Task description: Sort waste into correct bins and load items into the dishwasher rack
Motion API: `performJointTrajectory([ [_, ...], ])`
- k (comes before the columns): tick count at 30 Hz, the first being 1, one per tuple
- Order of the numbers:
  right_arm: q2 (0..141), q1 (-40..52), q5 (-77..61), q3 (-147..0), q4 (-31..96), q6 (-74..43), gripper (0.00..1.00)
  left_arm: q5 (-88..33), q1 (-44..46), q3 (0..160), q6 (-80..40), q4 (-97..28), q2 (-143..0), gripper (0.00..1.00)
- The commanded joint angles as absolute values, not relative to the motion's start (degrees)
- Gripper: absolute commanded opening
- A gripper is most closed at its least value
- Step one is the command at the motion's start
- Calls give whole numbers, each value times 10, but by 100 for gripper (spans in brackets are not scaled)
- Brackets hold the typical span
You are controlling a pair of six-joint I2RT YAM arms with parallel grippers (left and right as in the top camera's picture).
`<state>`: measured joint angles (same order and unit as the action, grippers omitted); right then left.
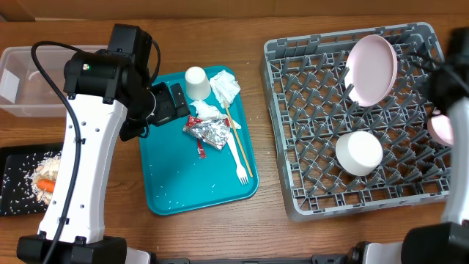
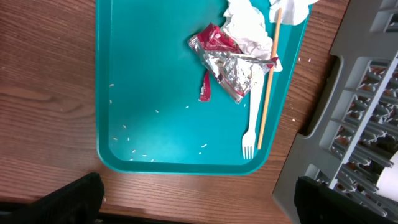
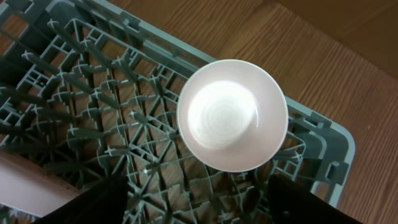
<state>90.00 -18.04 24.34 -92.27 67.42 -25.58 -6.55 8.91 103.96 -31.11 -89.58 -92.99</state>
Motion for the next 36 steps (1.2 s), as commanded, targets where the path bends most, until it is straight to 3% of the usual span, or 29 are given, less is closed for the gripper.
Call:
performJointTrajectory([
  [1,906,-232,75,-920,674,-116,81,-58,90,1051,-302,-895,-916,100],
  [4,915,-257,11,-899,661,-77,82,-57,90,1051,-302,-895,-916,100],
  [11,967,-252,21,-891,656,-70,80,-58,90,1051,-302,-895,-916,100],
  [14,993,-251,65,-891,656,-73,72,-57,90,1051,-302,-895,-916,100],
  [23,1046,-252,95,-891,648,-75,67,-57,90,1051,-302,-895,-916,100],
  [26,1049,-252,96,-891,642,-75,61,-57,90,1051,-302,-895,-916,100],
  [36,1049,-255,107,-893,643,-95,4,-57,90,1051,-302,-895,-916,100],
])
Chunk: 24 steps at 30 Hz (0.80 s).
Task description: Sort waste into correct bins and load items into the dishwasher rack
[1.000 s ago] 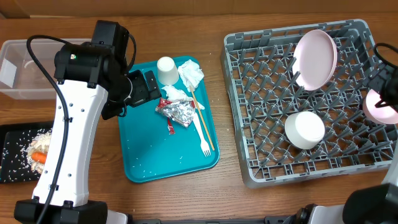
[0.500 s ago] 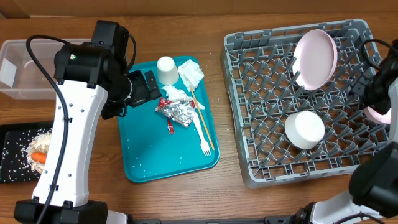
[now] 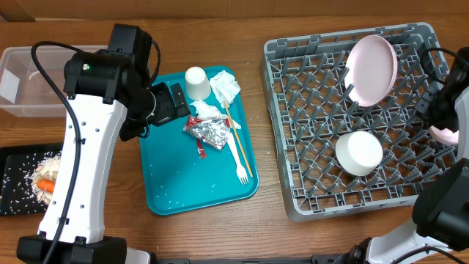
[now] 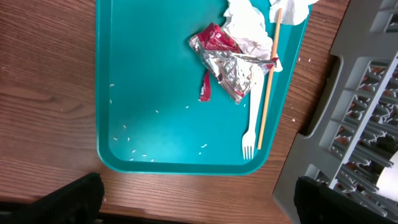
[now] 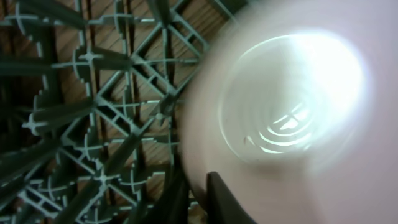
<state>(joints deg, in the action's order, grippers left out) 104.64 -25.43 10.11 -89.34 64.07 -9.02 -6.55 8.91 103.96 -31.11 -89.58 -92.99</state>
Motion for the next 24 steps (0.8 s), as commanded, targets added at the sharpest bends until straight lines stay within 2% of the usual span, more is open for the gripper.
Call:
performJointTrajectory([
  [1,1049,-256,107,-898,648,-103,4,-57,90,1051,-302,-895,-916,100],
  [10,1048,-270,15,-1013,731,-107,4,-58,90,1051,-302,-895,-916,100],
  [15,1046,-307,-157,-1104,793,-88,4,-57,90,1051,-302,-895,-916,100],
  [20,1042,-360,-359,-1117,825,-38,4,-57,90,1051,-302,-895,-916,100],
  [24,1042,-384,-433,-1110,852,26,4,-57,90,1051,-302,-895,-916,100],
])
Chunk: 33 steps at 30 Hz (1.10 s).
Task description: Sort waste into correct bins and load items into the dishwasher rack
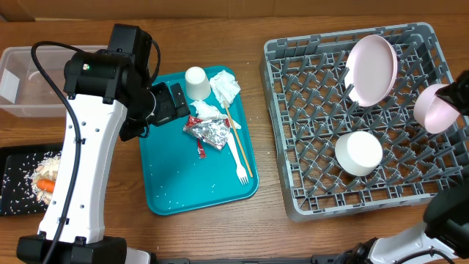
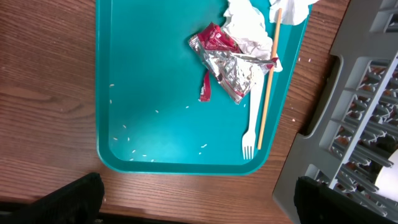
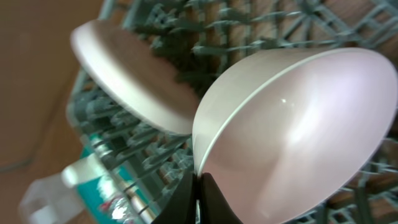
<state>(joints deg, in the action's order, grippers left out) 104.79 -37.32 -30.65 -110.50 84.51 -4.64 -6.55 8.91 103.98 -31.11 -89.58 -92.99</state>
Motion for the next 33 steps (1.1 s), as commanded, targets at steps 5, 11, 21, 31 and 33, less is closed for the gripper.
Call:
performJointTrajectory([
  [5,1043,-392,-472,-1110,854,76,4,-57,90,1051,-302,-895,-916,100],
  [11,1070,-391,-522,-1109,842,84,4,-57,90,1051,-302,-895,-916,100],
  [21,1135,-392,-560,-1070,824,121,4,-57,90,1051,-302,-895,-916,100],
  [31,1158,-416,-507,-1057,828,88,4,-57,90,1051,-302,-895,-916,100],
  [33,1155,-431,-493,-1061,833,76,4,-57,90,1051,-302,-895,-916,100],
])
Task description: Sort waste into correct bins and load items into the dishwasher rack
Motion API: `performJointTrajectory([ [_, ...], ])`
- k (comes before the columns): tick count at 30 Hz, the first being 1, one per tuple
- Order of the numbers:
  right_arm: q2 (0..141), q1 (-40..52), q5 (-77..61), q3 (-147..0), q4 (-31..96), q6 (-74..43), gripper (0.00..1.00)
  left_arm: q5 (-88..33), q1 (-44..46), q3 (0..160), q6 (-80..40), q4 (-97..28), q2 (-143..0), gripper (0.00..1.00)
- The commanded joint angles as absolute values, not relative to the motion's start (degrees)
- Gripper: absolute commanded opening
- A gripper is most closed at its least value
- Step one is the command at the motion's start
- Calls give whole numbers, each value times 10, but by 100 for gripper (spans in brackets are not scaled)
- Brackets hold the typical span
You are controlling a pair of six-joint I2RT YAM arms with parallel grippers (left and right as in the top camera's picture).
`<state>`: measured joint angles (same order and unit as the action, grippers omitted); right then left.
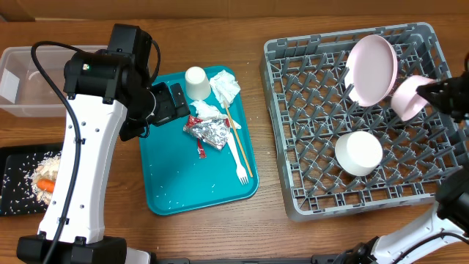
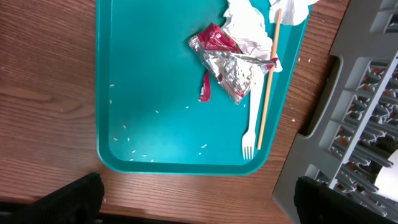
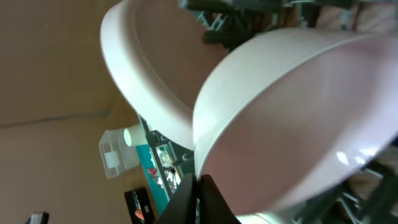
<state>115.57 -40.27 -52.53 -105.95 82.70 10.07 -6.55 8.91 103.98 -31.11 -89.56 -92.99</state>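
My right gripper point(image 3: 198, 191) is shut on the rim of a pink bowl point(image 3: 298, 124). From overhead the bowl point(image 1: 405, 96) stands tilted on edge over the grey dishwasher rack point(image 1: 293, 110), right beside the upright pink plate point(image 1: 372, 68). A white bowl point(image 1: 359, 152) sits upside down in the rack. My left gripper point(image 2: 196, 205) hangs open above the teal tray point(image 1: 176, 183). The tray holds a paper cup point(image 1: 196, 81), crumpled napkins point(image 1: 225, 86), a foil wrapper point(image 2: 227, 68), a white fork point(image 2: 250, 124) and a chopstick point(image 2: 268, 74).
A clear plastic bin point(image 1: 29, 81) stands at the far left. Below it lies a black tray point(image 1: 15, 183) with food scraps. Rice grains are scattered on the teal tray's bare part.
My right gripper has carried the pink bowl from the rack's right edge leftward to just beside the pink plate, tipped more steeply. The left arm and the tray's contents are unchanged.
The pink bowl first sat upright in the rack's right corner under my open right gripper. Then the gripper was down at its rim. Then it held the bowl raised and tipped at the rack's right side, and now beside the plate.
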Motion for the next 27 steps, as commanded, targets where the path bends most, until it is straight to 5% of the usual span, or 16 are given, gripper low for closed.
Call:
performJointTrajectory([
  [1,1152,-444,-473,-1063,838,63,4,-57,90,1051,-302,-895,-916,100],
  [27,1035,-486,-294,-1063,901,-5,7,-57,90,1051,-302,-895,-916,100],
])
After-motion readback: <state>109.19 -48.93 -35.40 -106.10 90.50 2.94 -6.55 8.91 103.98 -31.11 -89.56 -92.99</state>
